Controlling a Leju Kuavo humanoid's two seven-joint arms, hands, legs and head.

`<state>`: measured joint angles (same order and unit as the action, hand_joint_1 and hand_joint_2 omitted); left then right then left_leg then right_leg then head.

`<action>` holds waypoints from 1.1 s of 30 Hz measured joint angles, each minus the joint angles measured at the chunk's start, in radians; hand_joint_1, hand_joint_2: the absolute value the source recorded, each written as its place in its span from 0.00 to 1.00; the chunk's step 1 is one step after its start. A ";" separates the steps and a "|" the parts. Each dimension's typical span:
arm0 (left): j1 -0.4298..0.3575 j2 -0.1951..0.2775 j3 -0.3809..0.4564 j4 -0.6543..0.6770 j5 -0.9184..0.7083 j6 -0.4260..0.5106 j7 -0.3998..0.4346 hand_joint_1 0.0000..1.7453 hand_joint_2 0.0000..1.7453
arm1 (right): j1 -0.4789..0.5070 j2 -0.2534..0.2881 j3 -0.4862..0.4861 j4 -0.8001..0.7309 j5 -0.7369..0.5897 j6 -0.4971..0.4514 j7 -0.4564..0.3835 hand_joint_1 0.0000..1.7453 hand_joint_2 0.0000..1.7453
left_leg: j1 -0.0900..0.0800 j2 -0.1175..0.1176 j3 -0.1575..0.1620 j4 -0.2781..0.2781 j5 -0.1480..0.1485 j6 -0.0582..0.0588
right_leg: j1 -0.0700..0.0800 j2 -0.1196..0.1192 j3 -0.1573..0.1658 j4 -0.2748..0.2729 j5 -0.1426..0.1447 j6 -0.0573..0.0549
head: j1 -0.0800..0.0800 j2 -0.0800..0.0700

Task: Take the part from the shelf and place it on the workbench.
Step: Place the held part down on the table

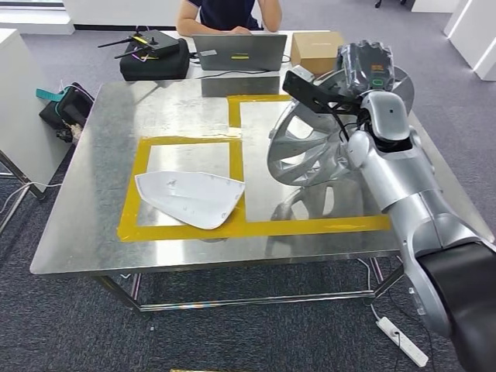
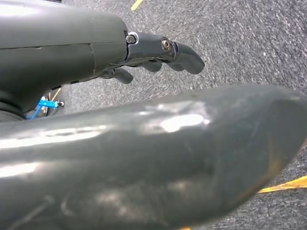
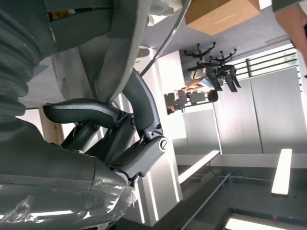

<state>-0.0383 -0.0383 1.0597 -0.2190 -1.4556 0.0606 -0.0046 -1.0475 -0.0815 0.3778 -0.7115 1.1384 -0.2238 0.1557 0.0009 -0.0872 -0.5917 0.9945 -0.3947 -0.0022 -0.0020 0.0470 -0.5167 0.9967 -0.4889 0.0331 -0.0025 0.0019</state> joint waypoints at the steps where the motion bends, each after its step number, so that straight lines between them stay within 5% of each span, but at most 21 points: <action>1: 0.000 0.000 0.000 0.000 -0.001 0.003 0.000 0.00 0.00 | 0.000 -0.003 -0.004 0.000 0.000 0.000 0.000 1.00 1.00 | 0.000 0.000 0.000 0.000 0.000 0.000 | 0.000 0.000 0.000 0.000 0.000 0.000 | 0.000 0.000; 4: 0.000 0.000 0.000 0.000 -0.011 0.009 -0.003 0.00 0.00 | 0.002 -0.009 -0.012 0.000 0.003 0.000 0.000 1.00 1.00 | 0.000 0.000 0.000 0.000 0.000 0.000 | 0.000 0.001 0.000 0.000 0.000 0.000 | 0.000 0.000; 8: 0.000 0.000 -0.002 0.000 -0.022 0.019 -0.009 0.00 1.00 | 0.003 -0.010 -0.016 0.000 0.009 0.001 0.000 0.00 0.00 | 0.000 0.001 0.001 0.000 0.000 0.000 | 0.000 0.001 0.000 -0.001 0.000 0.000 | 0.000 0.000; 10: 0.001 0.001 -0.004 0.000 -0.024 0.024 -0.010 0.00 1.00 | 0.007 -0.010 -0.016 0.000 0.012 0.001 0.000 0.00 0.00 | 0.000 0.001 0.001 0.000 0.000 0.000 | 0.000 0.001 0.000 -0.001 0.001 0.000 | 0.000 0.000; 14: 0.001 0.001 -0.005 0.000 -0.023 0.029 -0.011 0.00 0.00 | 0.021 -0.014 -0.017 0.000 0.012 0.001 -0.001 0.00 0.00 | 0.000 0.001 0.000 0.000 0.000 0.000 | 0.000 0.001 0.000 -0.001 0.002 0.002 | 0.000 0.000; 33: 0.004 0.006 -0.005 0.000 -0.023 0.030 -0.015 0.00 0.00 | 0.072 -0.034 -0.034 0.000 0.003 -0.002 -0.010 0.00 0.00 | 0.000 0.001 -0.001 0.000 -0.003 0.002 | 0.000 0.000 -0.001 -0.001 0.000 0.006 | 0.000 0.000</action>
<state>-0.0342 -0.0325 1.0550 -0.2190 -1.4790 0.0907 -0.0196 -0.9755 -0.1158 0.3441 -0.7111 1.1418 -0.2262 0.1461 0.0011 -0.0863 -0.5929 0.9945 -0.3977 -0.0003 -0.0020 0.0472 -0.5174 0.9961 -0.4885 0.0390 -0.0026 0.0019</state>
